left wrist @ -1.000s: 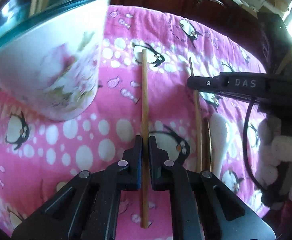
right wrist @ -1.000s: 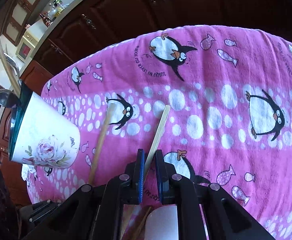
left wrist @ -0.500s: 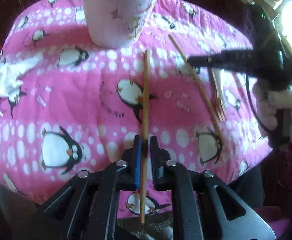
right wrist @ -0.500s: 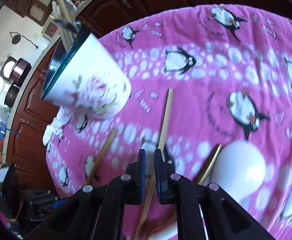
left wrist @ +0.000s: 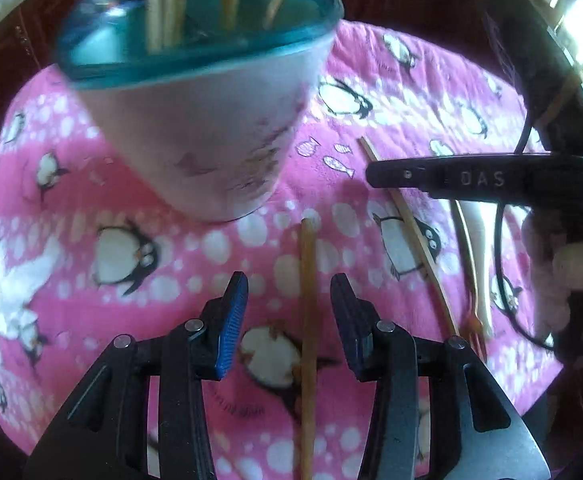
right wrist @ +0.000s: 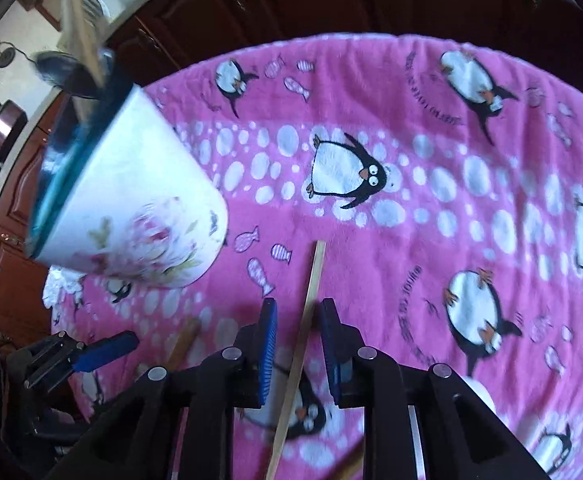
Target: Organize utensils
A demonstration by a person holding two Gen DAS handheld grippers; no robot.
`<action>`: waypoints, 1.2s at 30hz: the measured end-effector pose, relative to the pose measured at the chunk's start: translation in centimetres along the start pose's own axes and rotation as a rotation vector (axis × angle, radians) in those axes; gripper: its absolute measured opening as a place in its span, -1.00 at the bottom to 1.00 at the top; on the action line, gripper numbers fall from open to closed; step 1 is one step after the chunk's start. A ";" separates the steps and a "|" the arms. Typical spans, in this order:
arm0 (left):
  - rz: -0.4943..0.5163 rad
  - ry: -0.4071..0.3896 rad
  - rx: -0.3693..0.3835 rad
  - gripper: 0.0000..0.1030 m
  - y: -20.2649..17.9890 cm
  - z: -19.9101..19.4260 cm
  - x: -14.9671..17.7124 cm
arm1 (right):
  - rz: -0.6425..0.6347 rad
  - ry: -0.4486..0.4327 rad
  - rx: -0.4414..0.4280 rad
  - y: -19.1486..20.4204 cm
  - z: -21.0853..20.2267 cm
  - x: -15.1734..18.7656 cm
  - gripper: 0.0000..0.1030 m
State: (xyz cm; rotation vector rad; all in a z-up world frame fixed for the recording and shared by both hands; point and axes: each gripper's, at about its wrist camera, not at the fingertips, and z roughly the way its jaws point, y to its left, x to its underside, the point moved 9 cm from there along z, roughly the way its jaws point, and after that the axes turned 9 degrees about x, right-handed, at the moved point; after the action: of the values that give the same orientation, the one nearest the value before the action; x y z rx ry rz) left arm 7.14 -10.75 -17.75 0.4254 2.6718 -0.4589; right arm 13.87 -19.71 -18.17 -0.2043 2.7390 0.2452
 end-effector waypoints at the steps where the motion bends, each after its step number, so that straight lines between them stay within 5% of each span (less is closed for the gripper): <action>1: -0.003 0.010 -0.002 -0.31 0.0 0.5 -0.1 | -0.006 -0.010 0.007 0.1 0.2 -0.1 -0.70; 3: 0.009 0.011 -0.034 -0.70 0.2 1.0 -0.4 | -0.018 -0.019 0.009 0.3 0.1 -0.2 -0.84; 5: 0.016 0.013 -0.011 -0.87 0.1 0.8 -0.6 | -0.018 -0.031 -0.010 0.6 -0.5 -0.1 -0.86; 24: -0.065 -0.298 0.119 -0.88 1.7 -15.9 -2.1 | -0.106 -0.294 -0.123 2.8 -14.9 0.8 -0.90; 28: -0.093 -0.311 0.108 -0.88 2.1 -16.6 -1.9 | -0.110 -0.239 -0.049 2.5 -12.5 0.9 -0.86; 30: -0.102 -0.316 0.111 -0.88 2.2 -17.1 -1.0 | -0.130 -0.181 0.009 2.4 -9.6 1.3 -0.47; 36: -0.099 -0.326 0.112 -0.88 1.8 -18.1 -0.4 | -0.106 -0.063 0.081 2.4 -1.6 1.0 -0.52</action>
State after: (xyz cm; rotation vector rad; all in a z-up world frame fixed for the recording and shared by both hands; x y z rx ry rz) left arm 2.23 -2.52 -2.34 0.2270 2.3660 -0.6495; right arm 11.99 -17.75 -16.76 -0.3124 2.6596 0.1090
